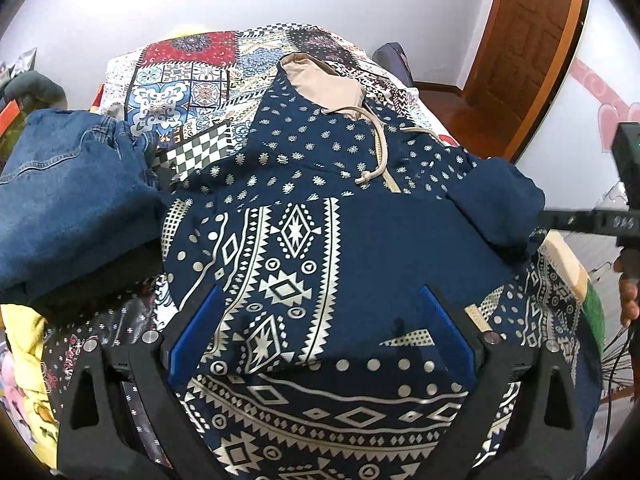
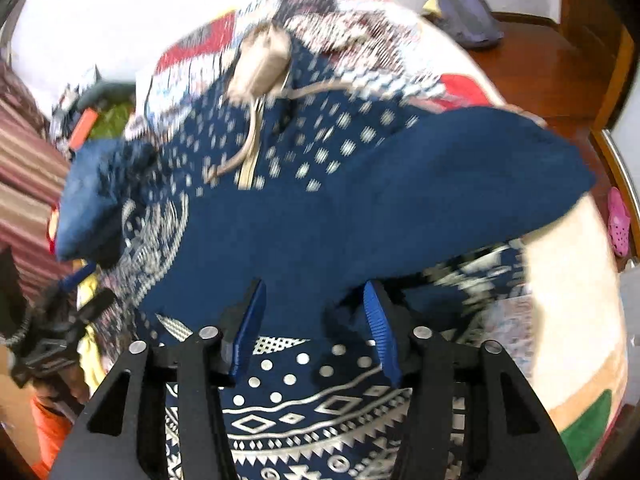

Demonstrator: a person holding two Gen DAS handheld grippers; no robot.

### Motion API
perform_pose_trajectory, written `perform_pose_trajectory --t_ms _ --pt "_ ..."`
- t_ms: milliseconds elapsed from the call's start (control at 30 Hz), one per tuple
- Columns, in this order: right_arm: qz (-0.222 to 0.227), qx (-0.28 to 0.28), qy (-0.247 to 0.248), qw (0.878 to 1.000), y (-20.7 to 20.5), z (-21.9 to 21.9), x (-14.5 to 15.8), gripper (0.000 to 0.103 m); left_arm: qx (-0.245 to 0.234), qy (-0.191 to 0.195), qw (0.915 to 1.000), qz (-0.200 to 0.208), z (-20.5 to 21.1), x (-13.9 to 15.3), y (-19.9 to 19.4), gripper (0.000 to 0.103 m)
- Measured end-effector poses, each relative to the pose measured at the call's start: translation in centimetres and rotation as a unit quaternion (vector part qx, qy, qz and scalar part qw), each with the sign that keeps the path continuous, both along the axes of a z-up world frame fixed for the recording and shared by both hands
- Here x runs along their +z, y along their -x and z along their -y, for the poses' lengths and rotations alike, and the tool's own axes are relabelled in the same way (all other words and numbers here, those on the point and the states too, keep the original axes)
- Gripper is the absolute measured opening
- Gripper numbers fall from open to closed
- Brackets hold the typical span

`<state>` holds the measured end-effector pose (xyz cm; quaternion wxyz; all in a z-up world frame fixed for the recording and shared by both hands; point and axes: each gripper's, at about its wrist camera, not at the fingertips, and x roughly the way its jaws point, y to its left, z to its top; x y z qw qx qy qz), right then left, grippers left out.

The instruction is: Fold large clothes

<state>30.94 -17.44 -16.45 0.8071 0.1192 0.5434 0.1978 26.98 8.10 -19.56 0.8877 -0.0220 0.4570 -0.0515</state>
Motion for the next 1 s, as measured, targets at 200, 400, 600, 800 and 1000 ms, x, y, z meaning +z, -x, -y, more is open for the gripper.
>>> perform_pose_trajectory --t_ms 200,400,600,800,1000 --pt "0.017 -0.095 -0.006 0.995 -1.4 6.1 0.1 0.060 -0.002 0.005 1.0000 0.003 0.7 0.0 -0.9 0.098" --pt "-0.031 -0.184 -0.014 0.982 -4.3 10.7 -4.5 0.060 -0.003 0.011 0.9999 0.000 0.9 -0.6 -1.9 0.098" --pt "-0.067 -0.224 -0.062 0.970 -6.5 12.0 -8.2 0.060 0.003 0.011 0.9998 -0.014 0.9 -1.9 -2.8 0.098" --pt "-0.024 -0.224 -0.044 0.973 -7.3 11.3 -7.3 0.007 0.011 0.016 0.9996 -0.020 0.3 -2.5 -3.0 0.098" --pt "0.072 -0.172 -0.004 0.982 -6.5 8.3 -0.8 0.006 0.018 0.018 0.9997 -0.004 -0.6 -1.3 -2.3 0.098"
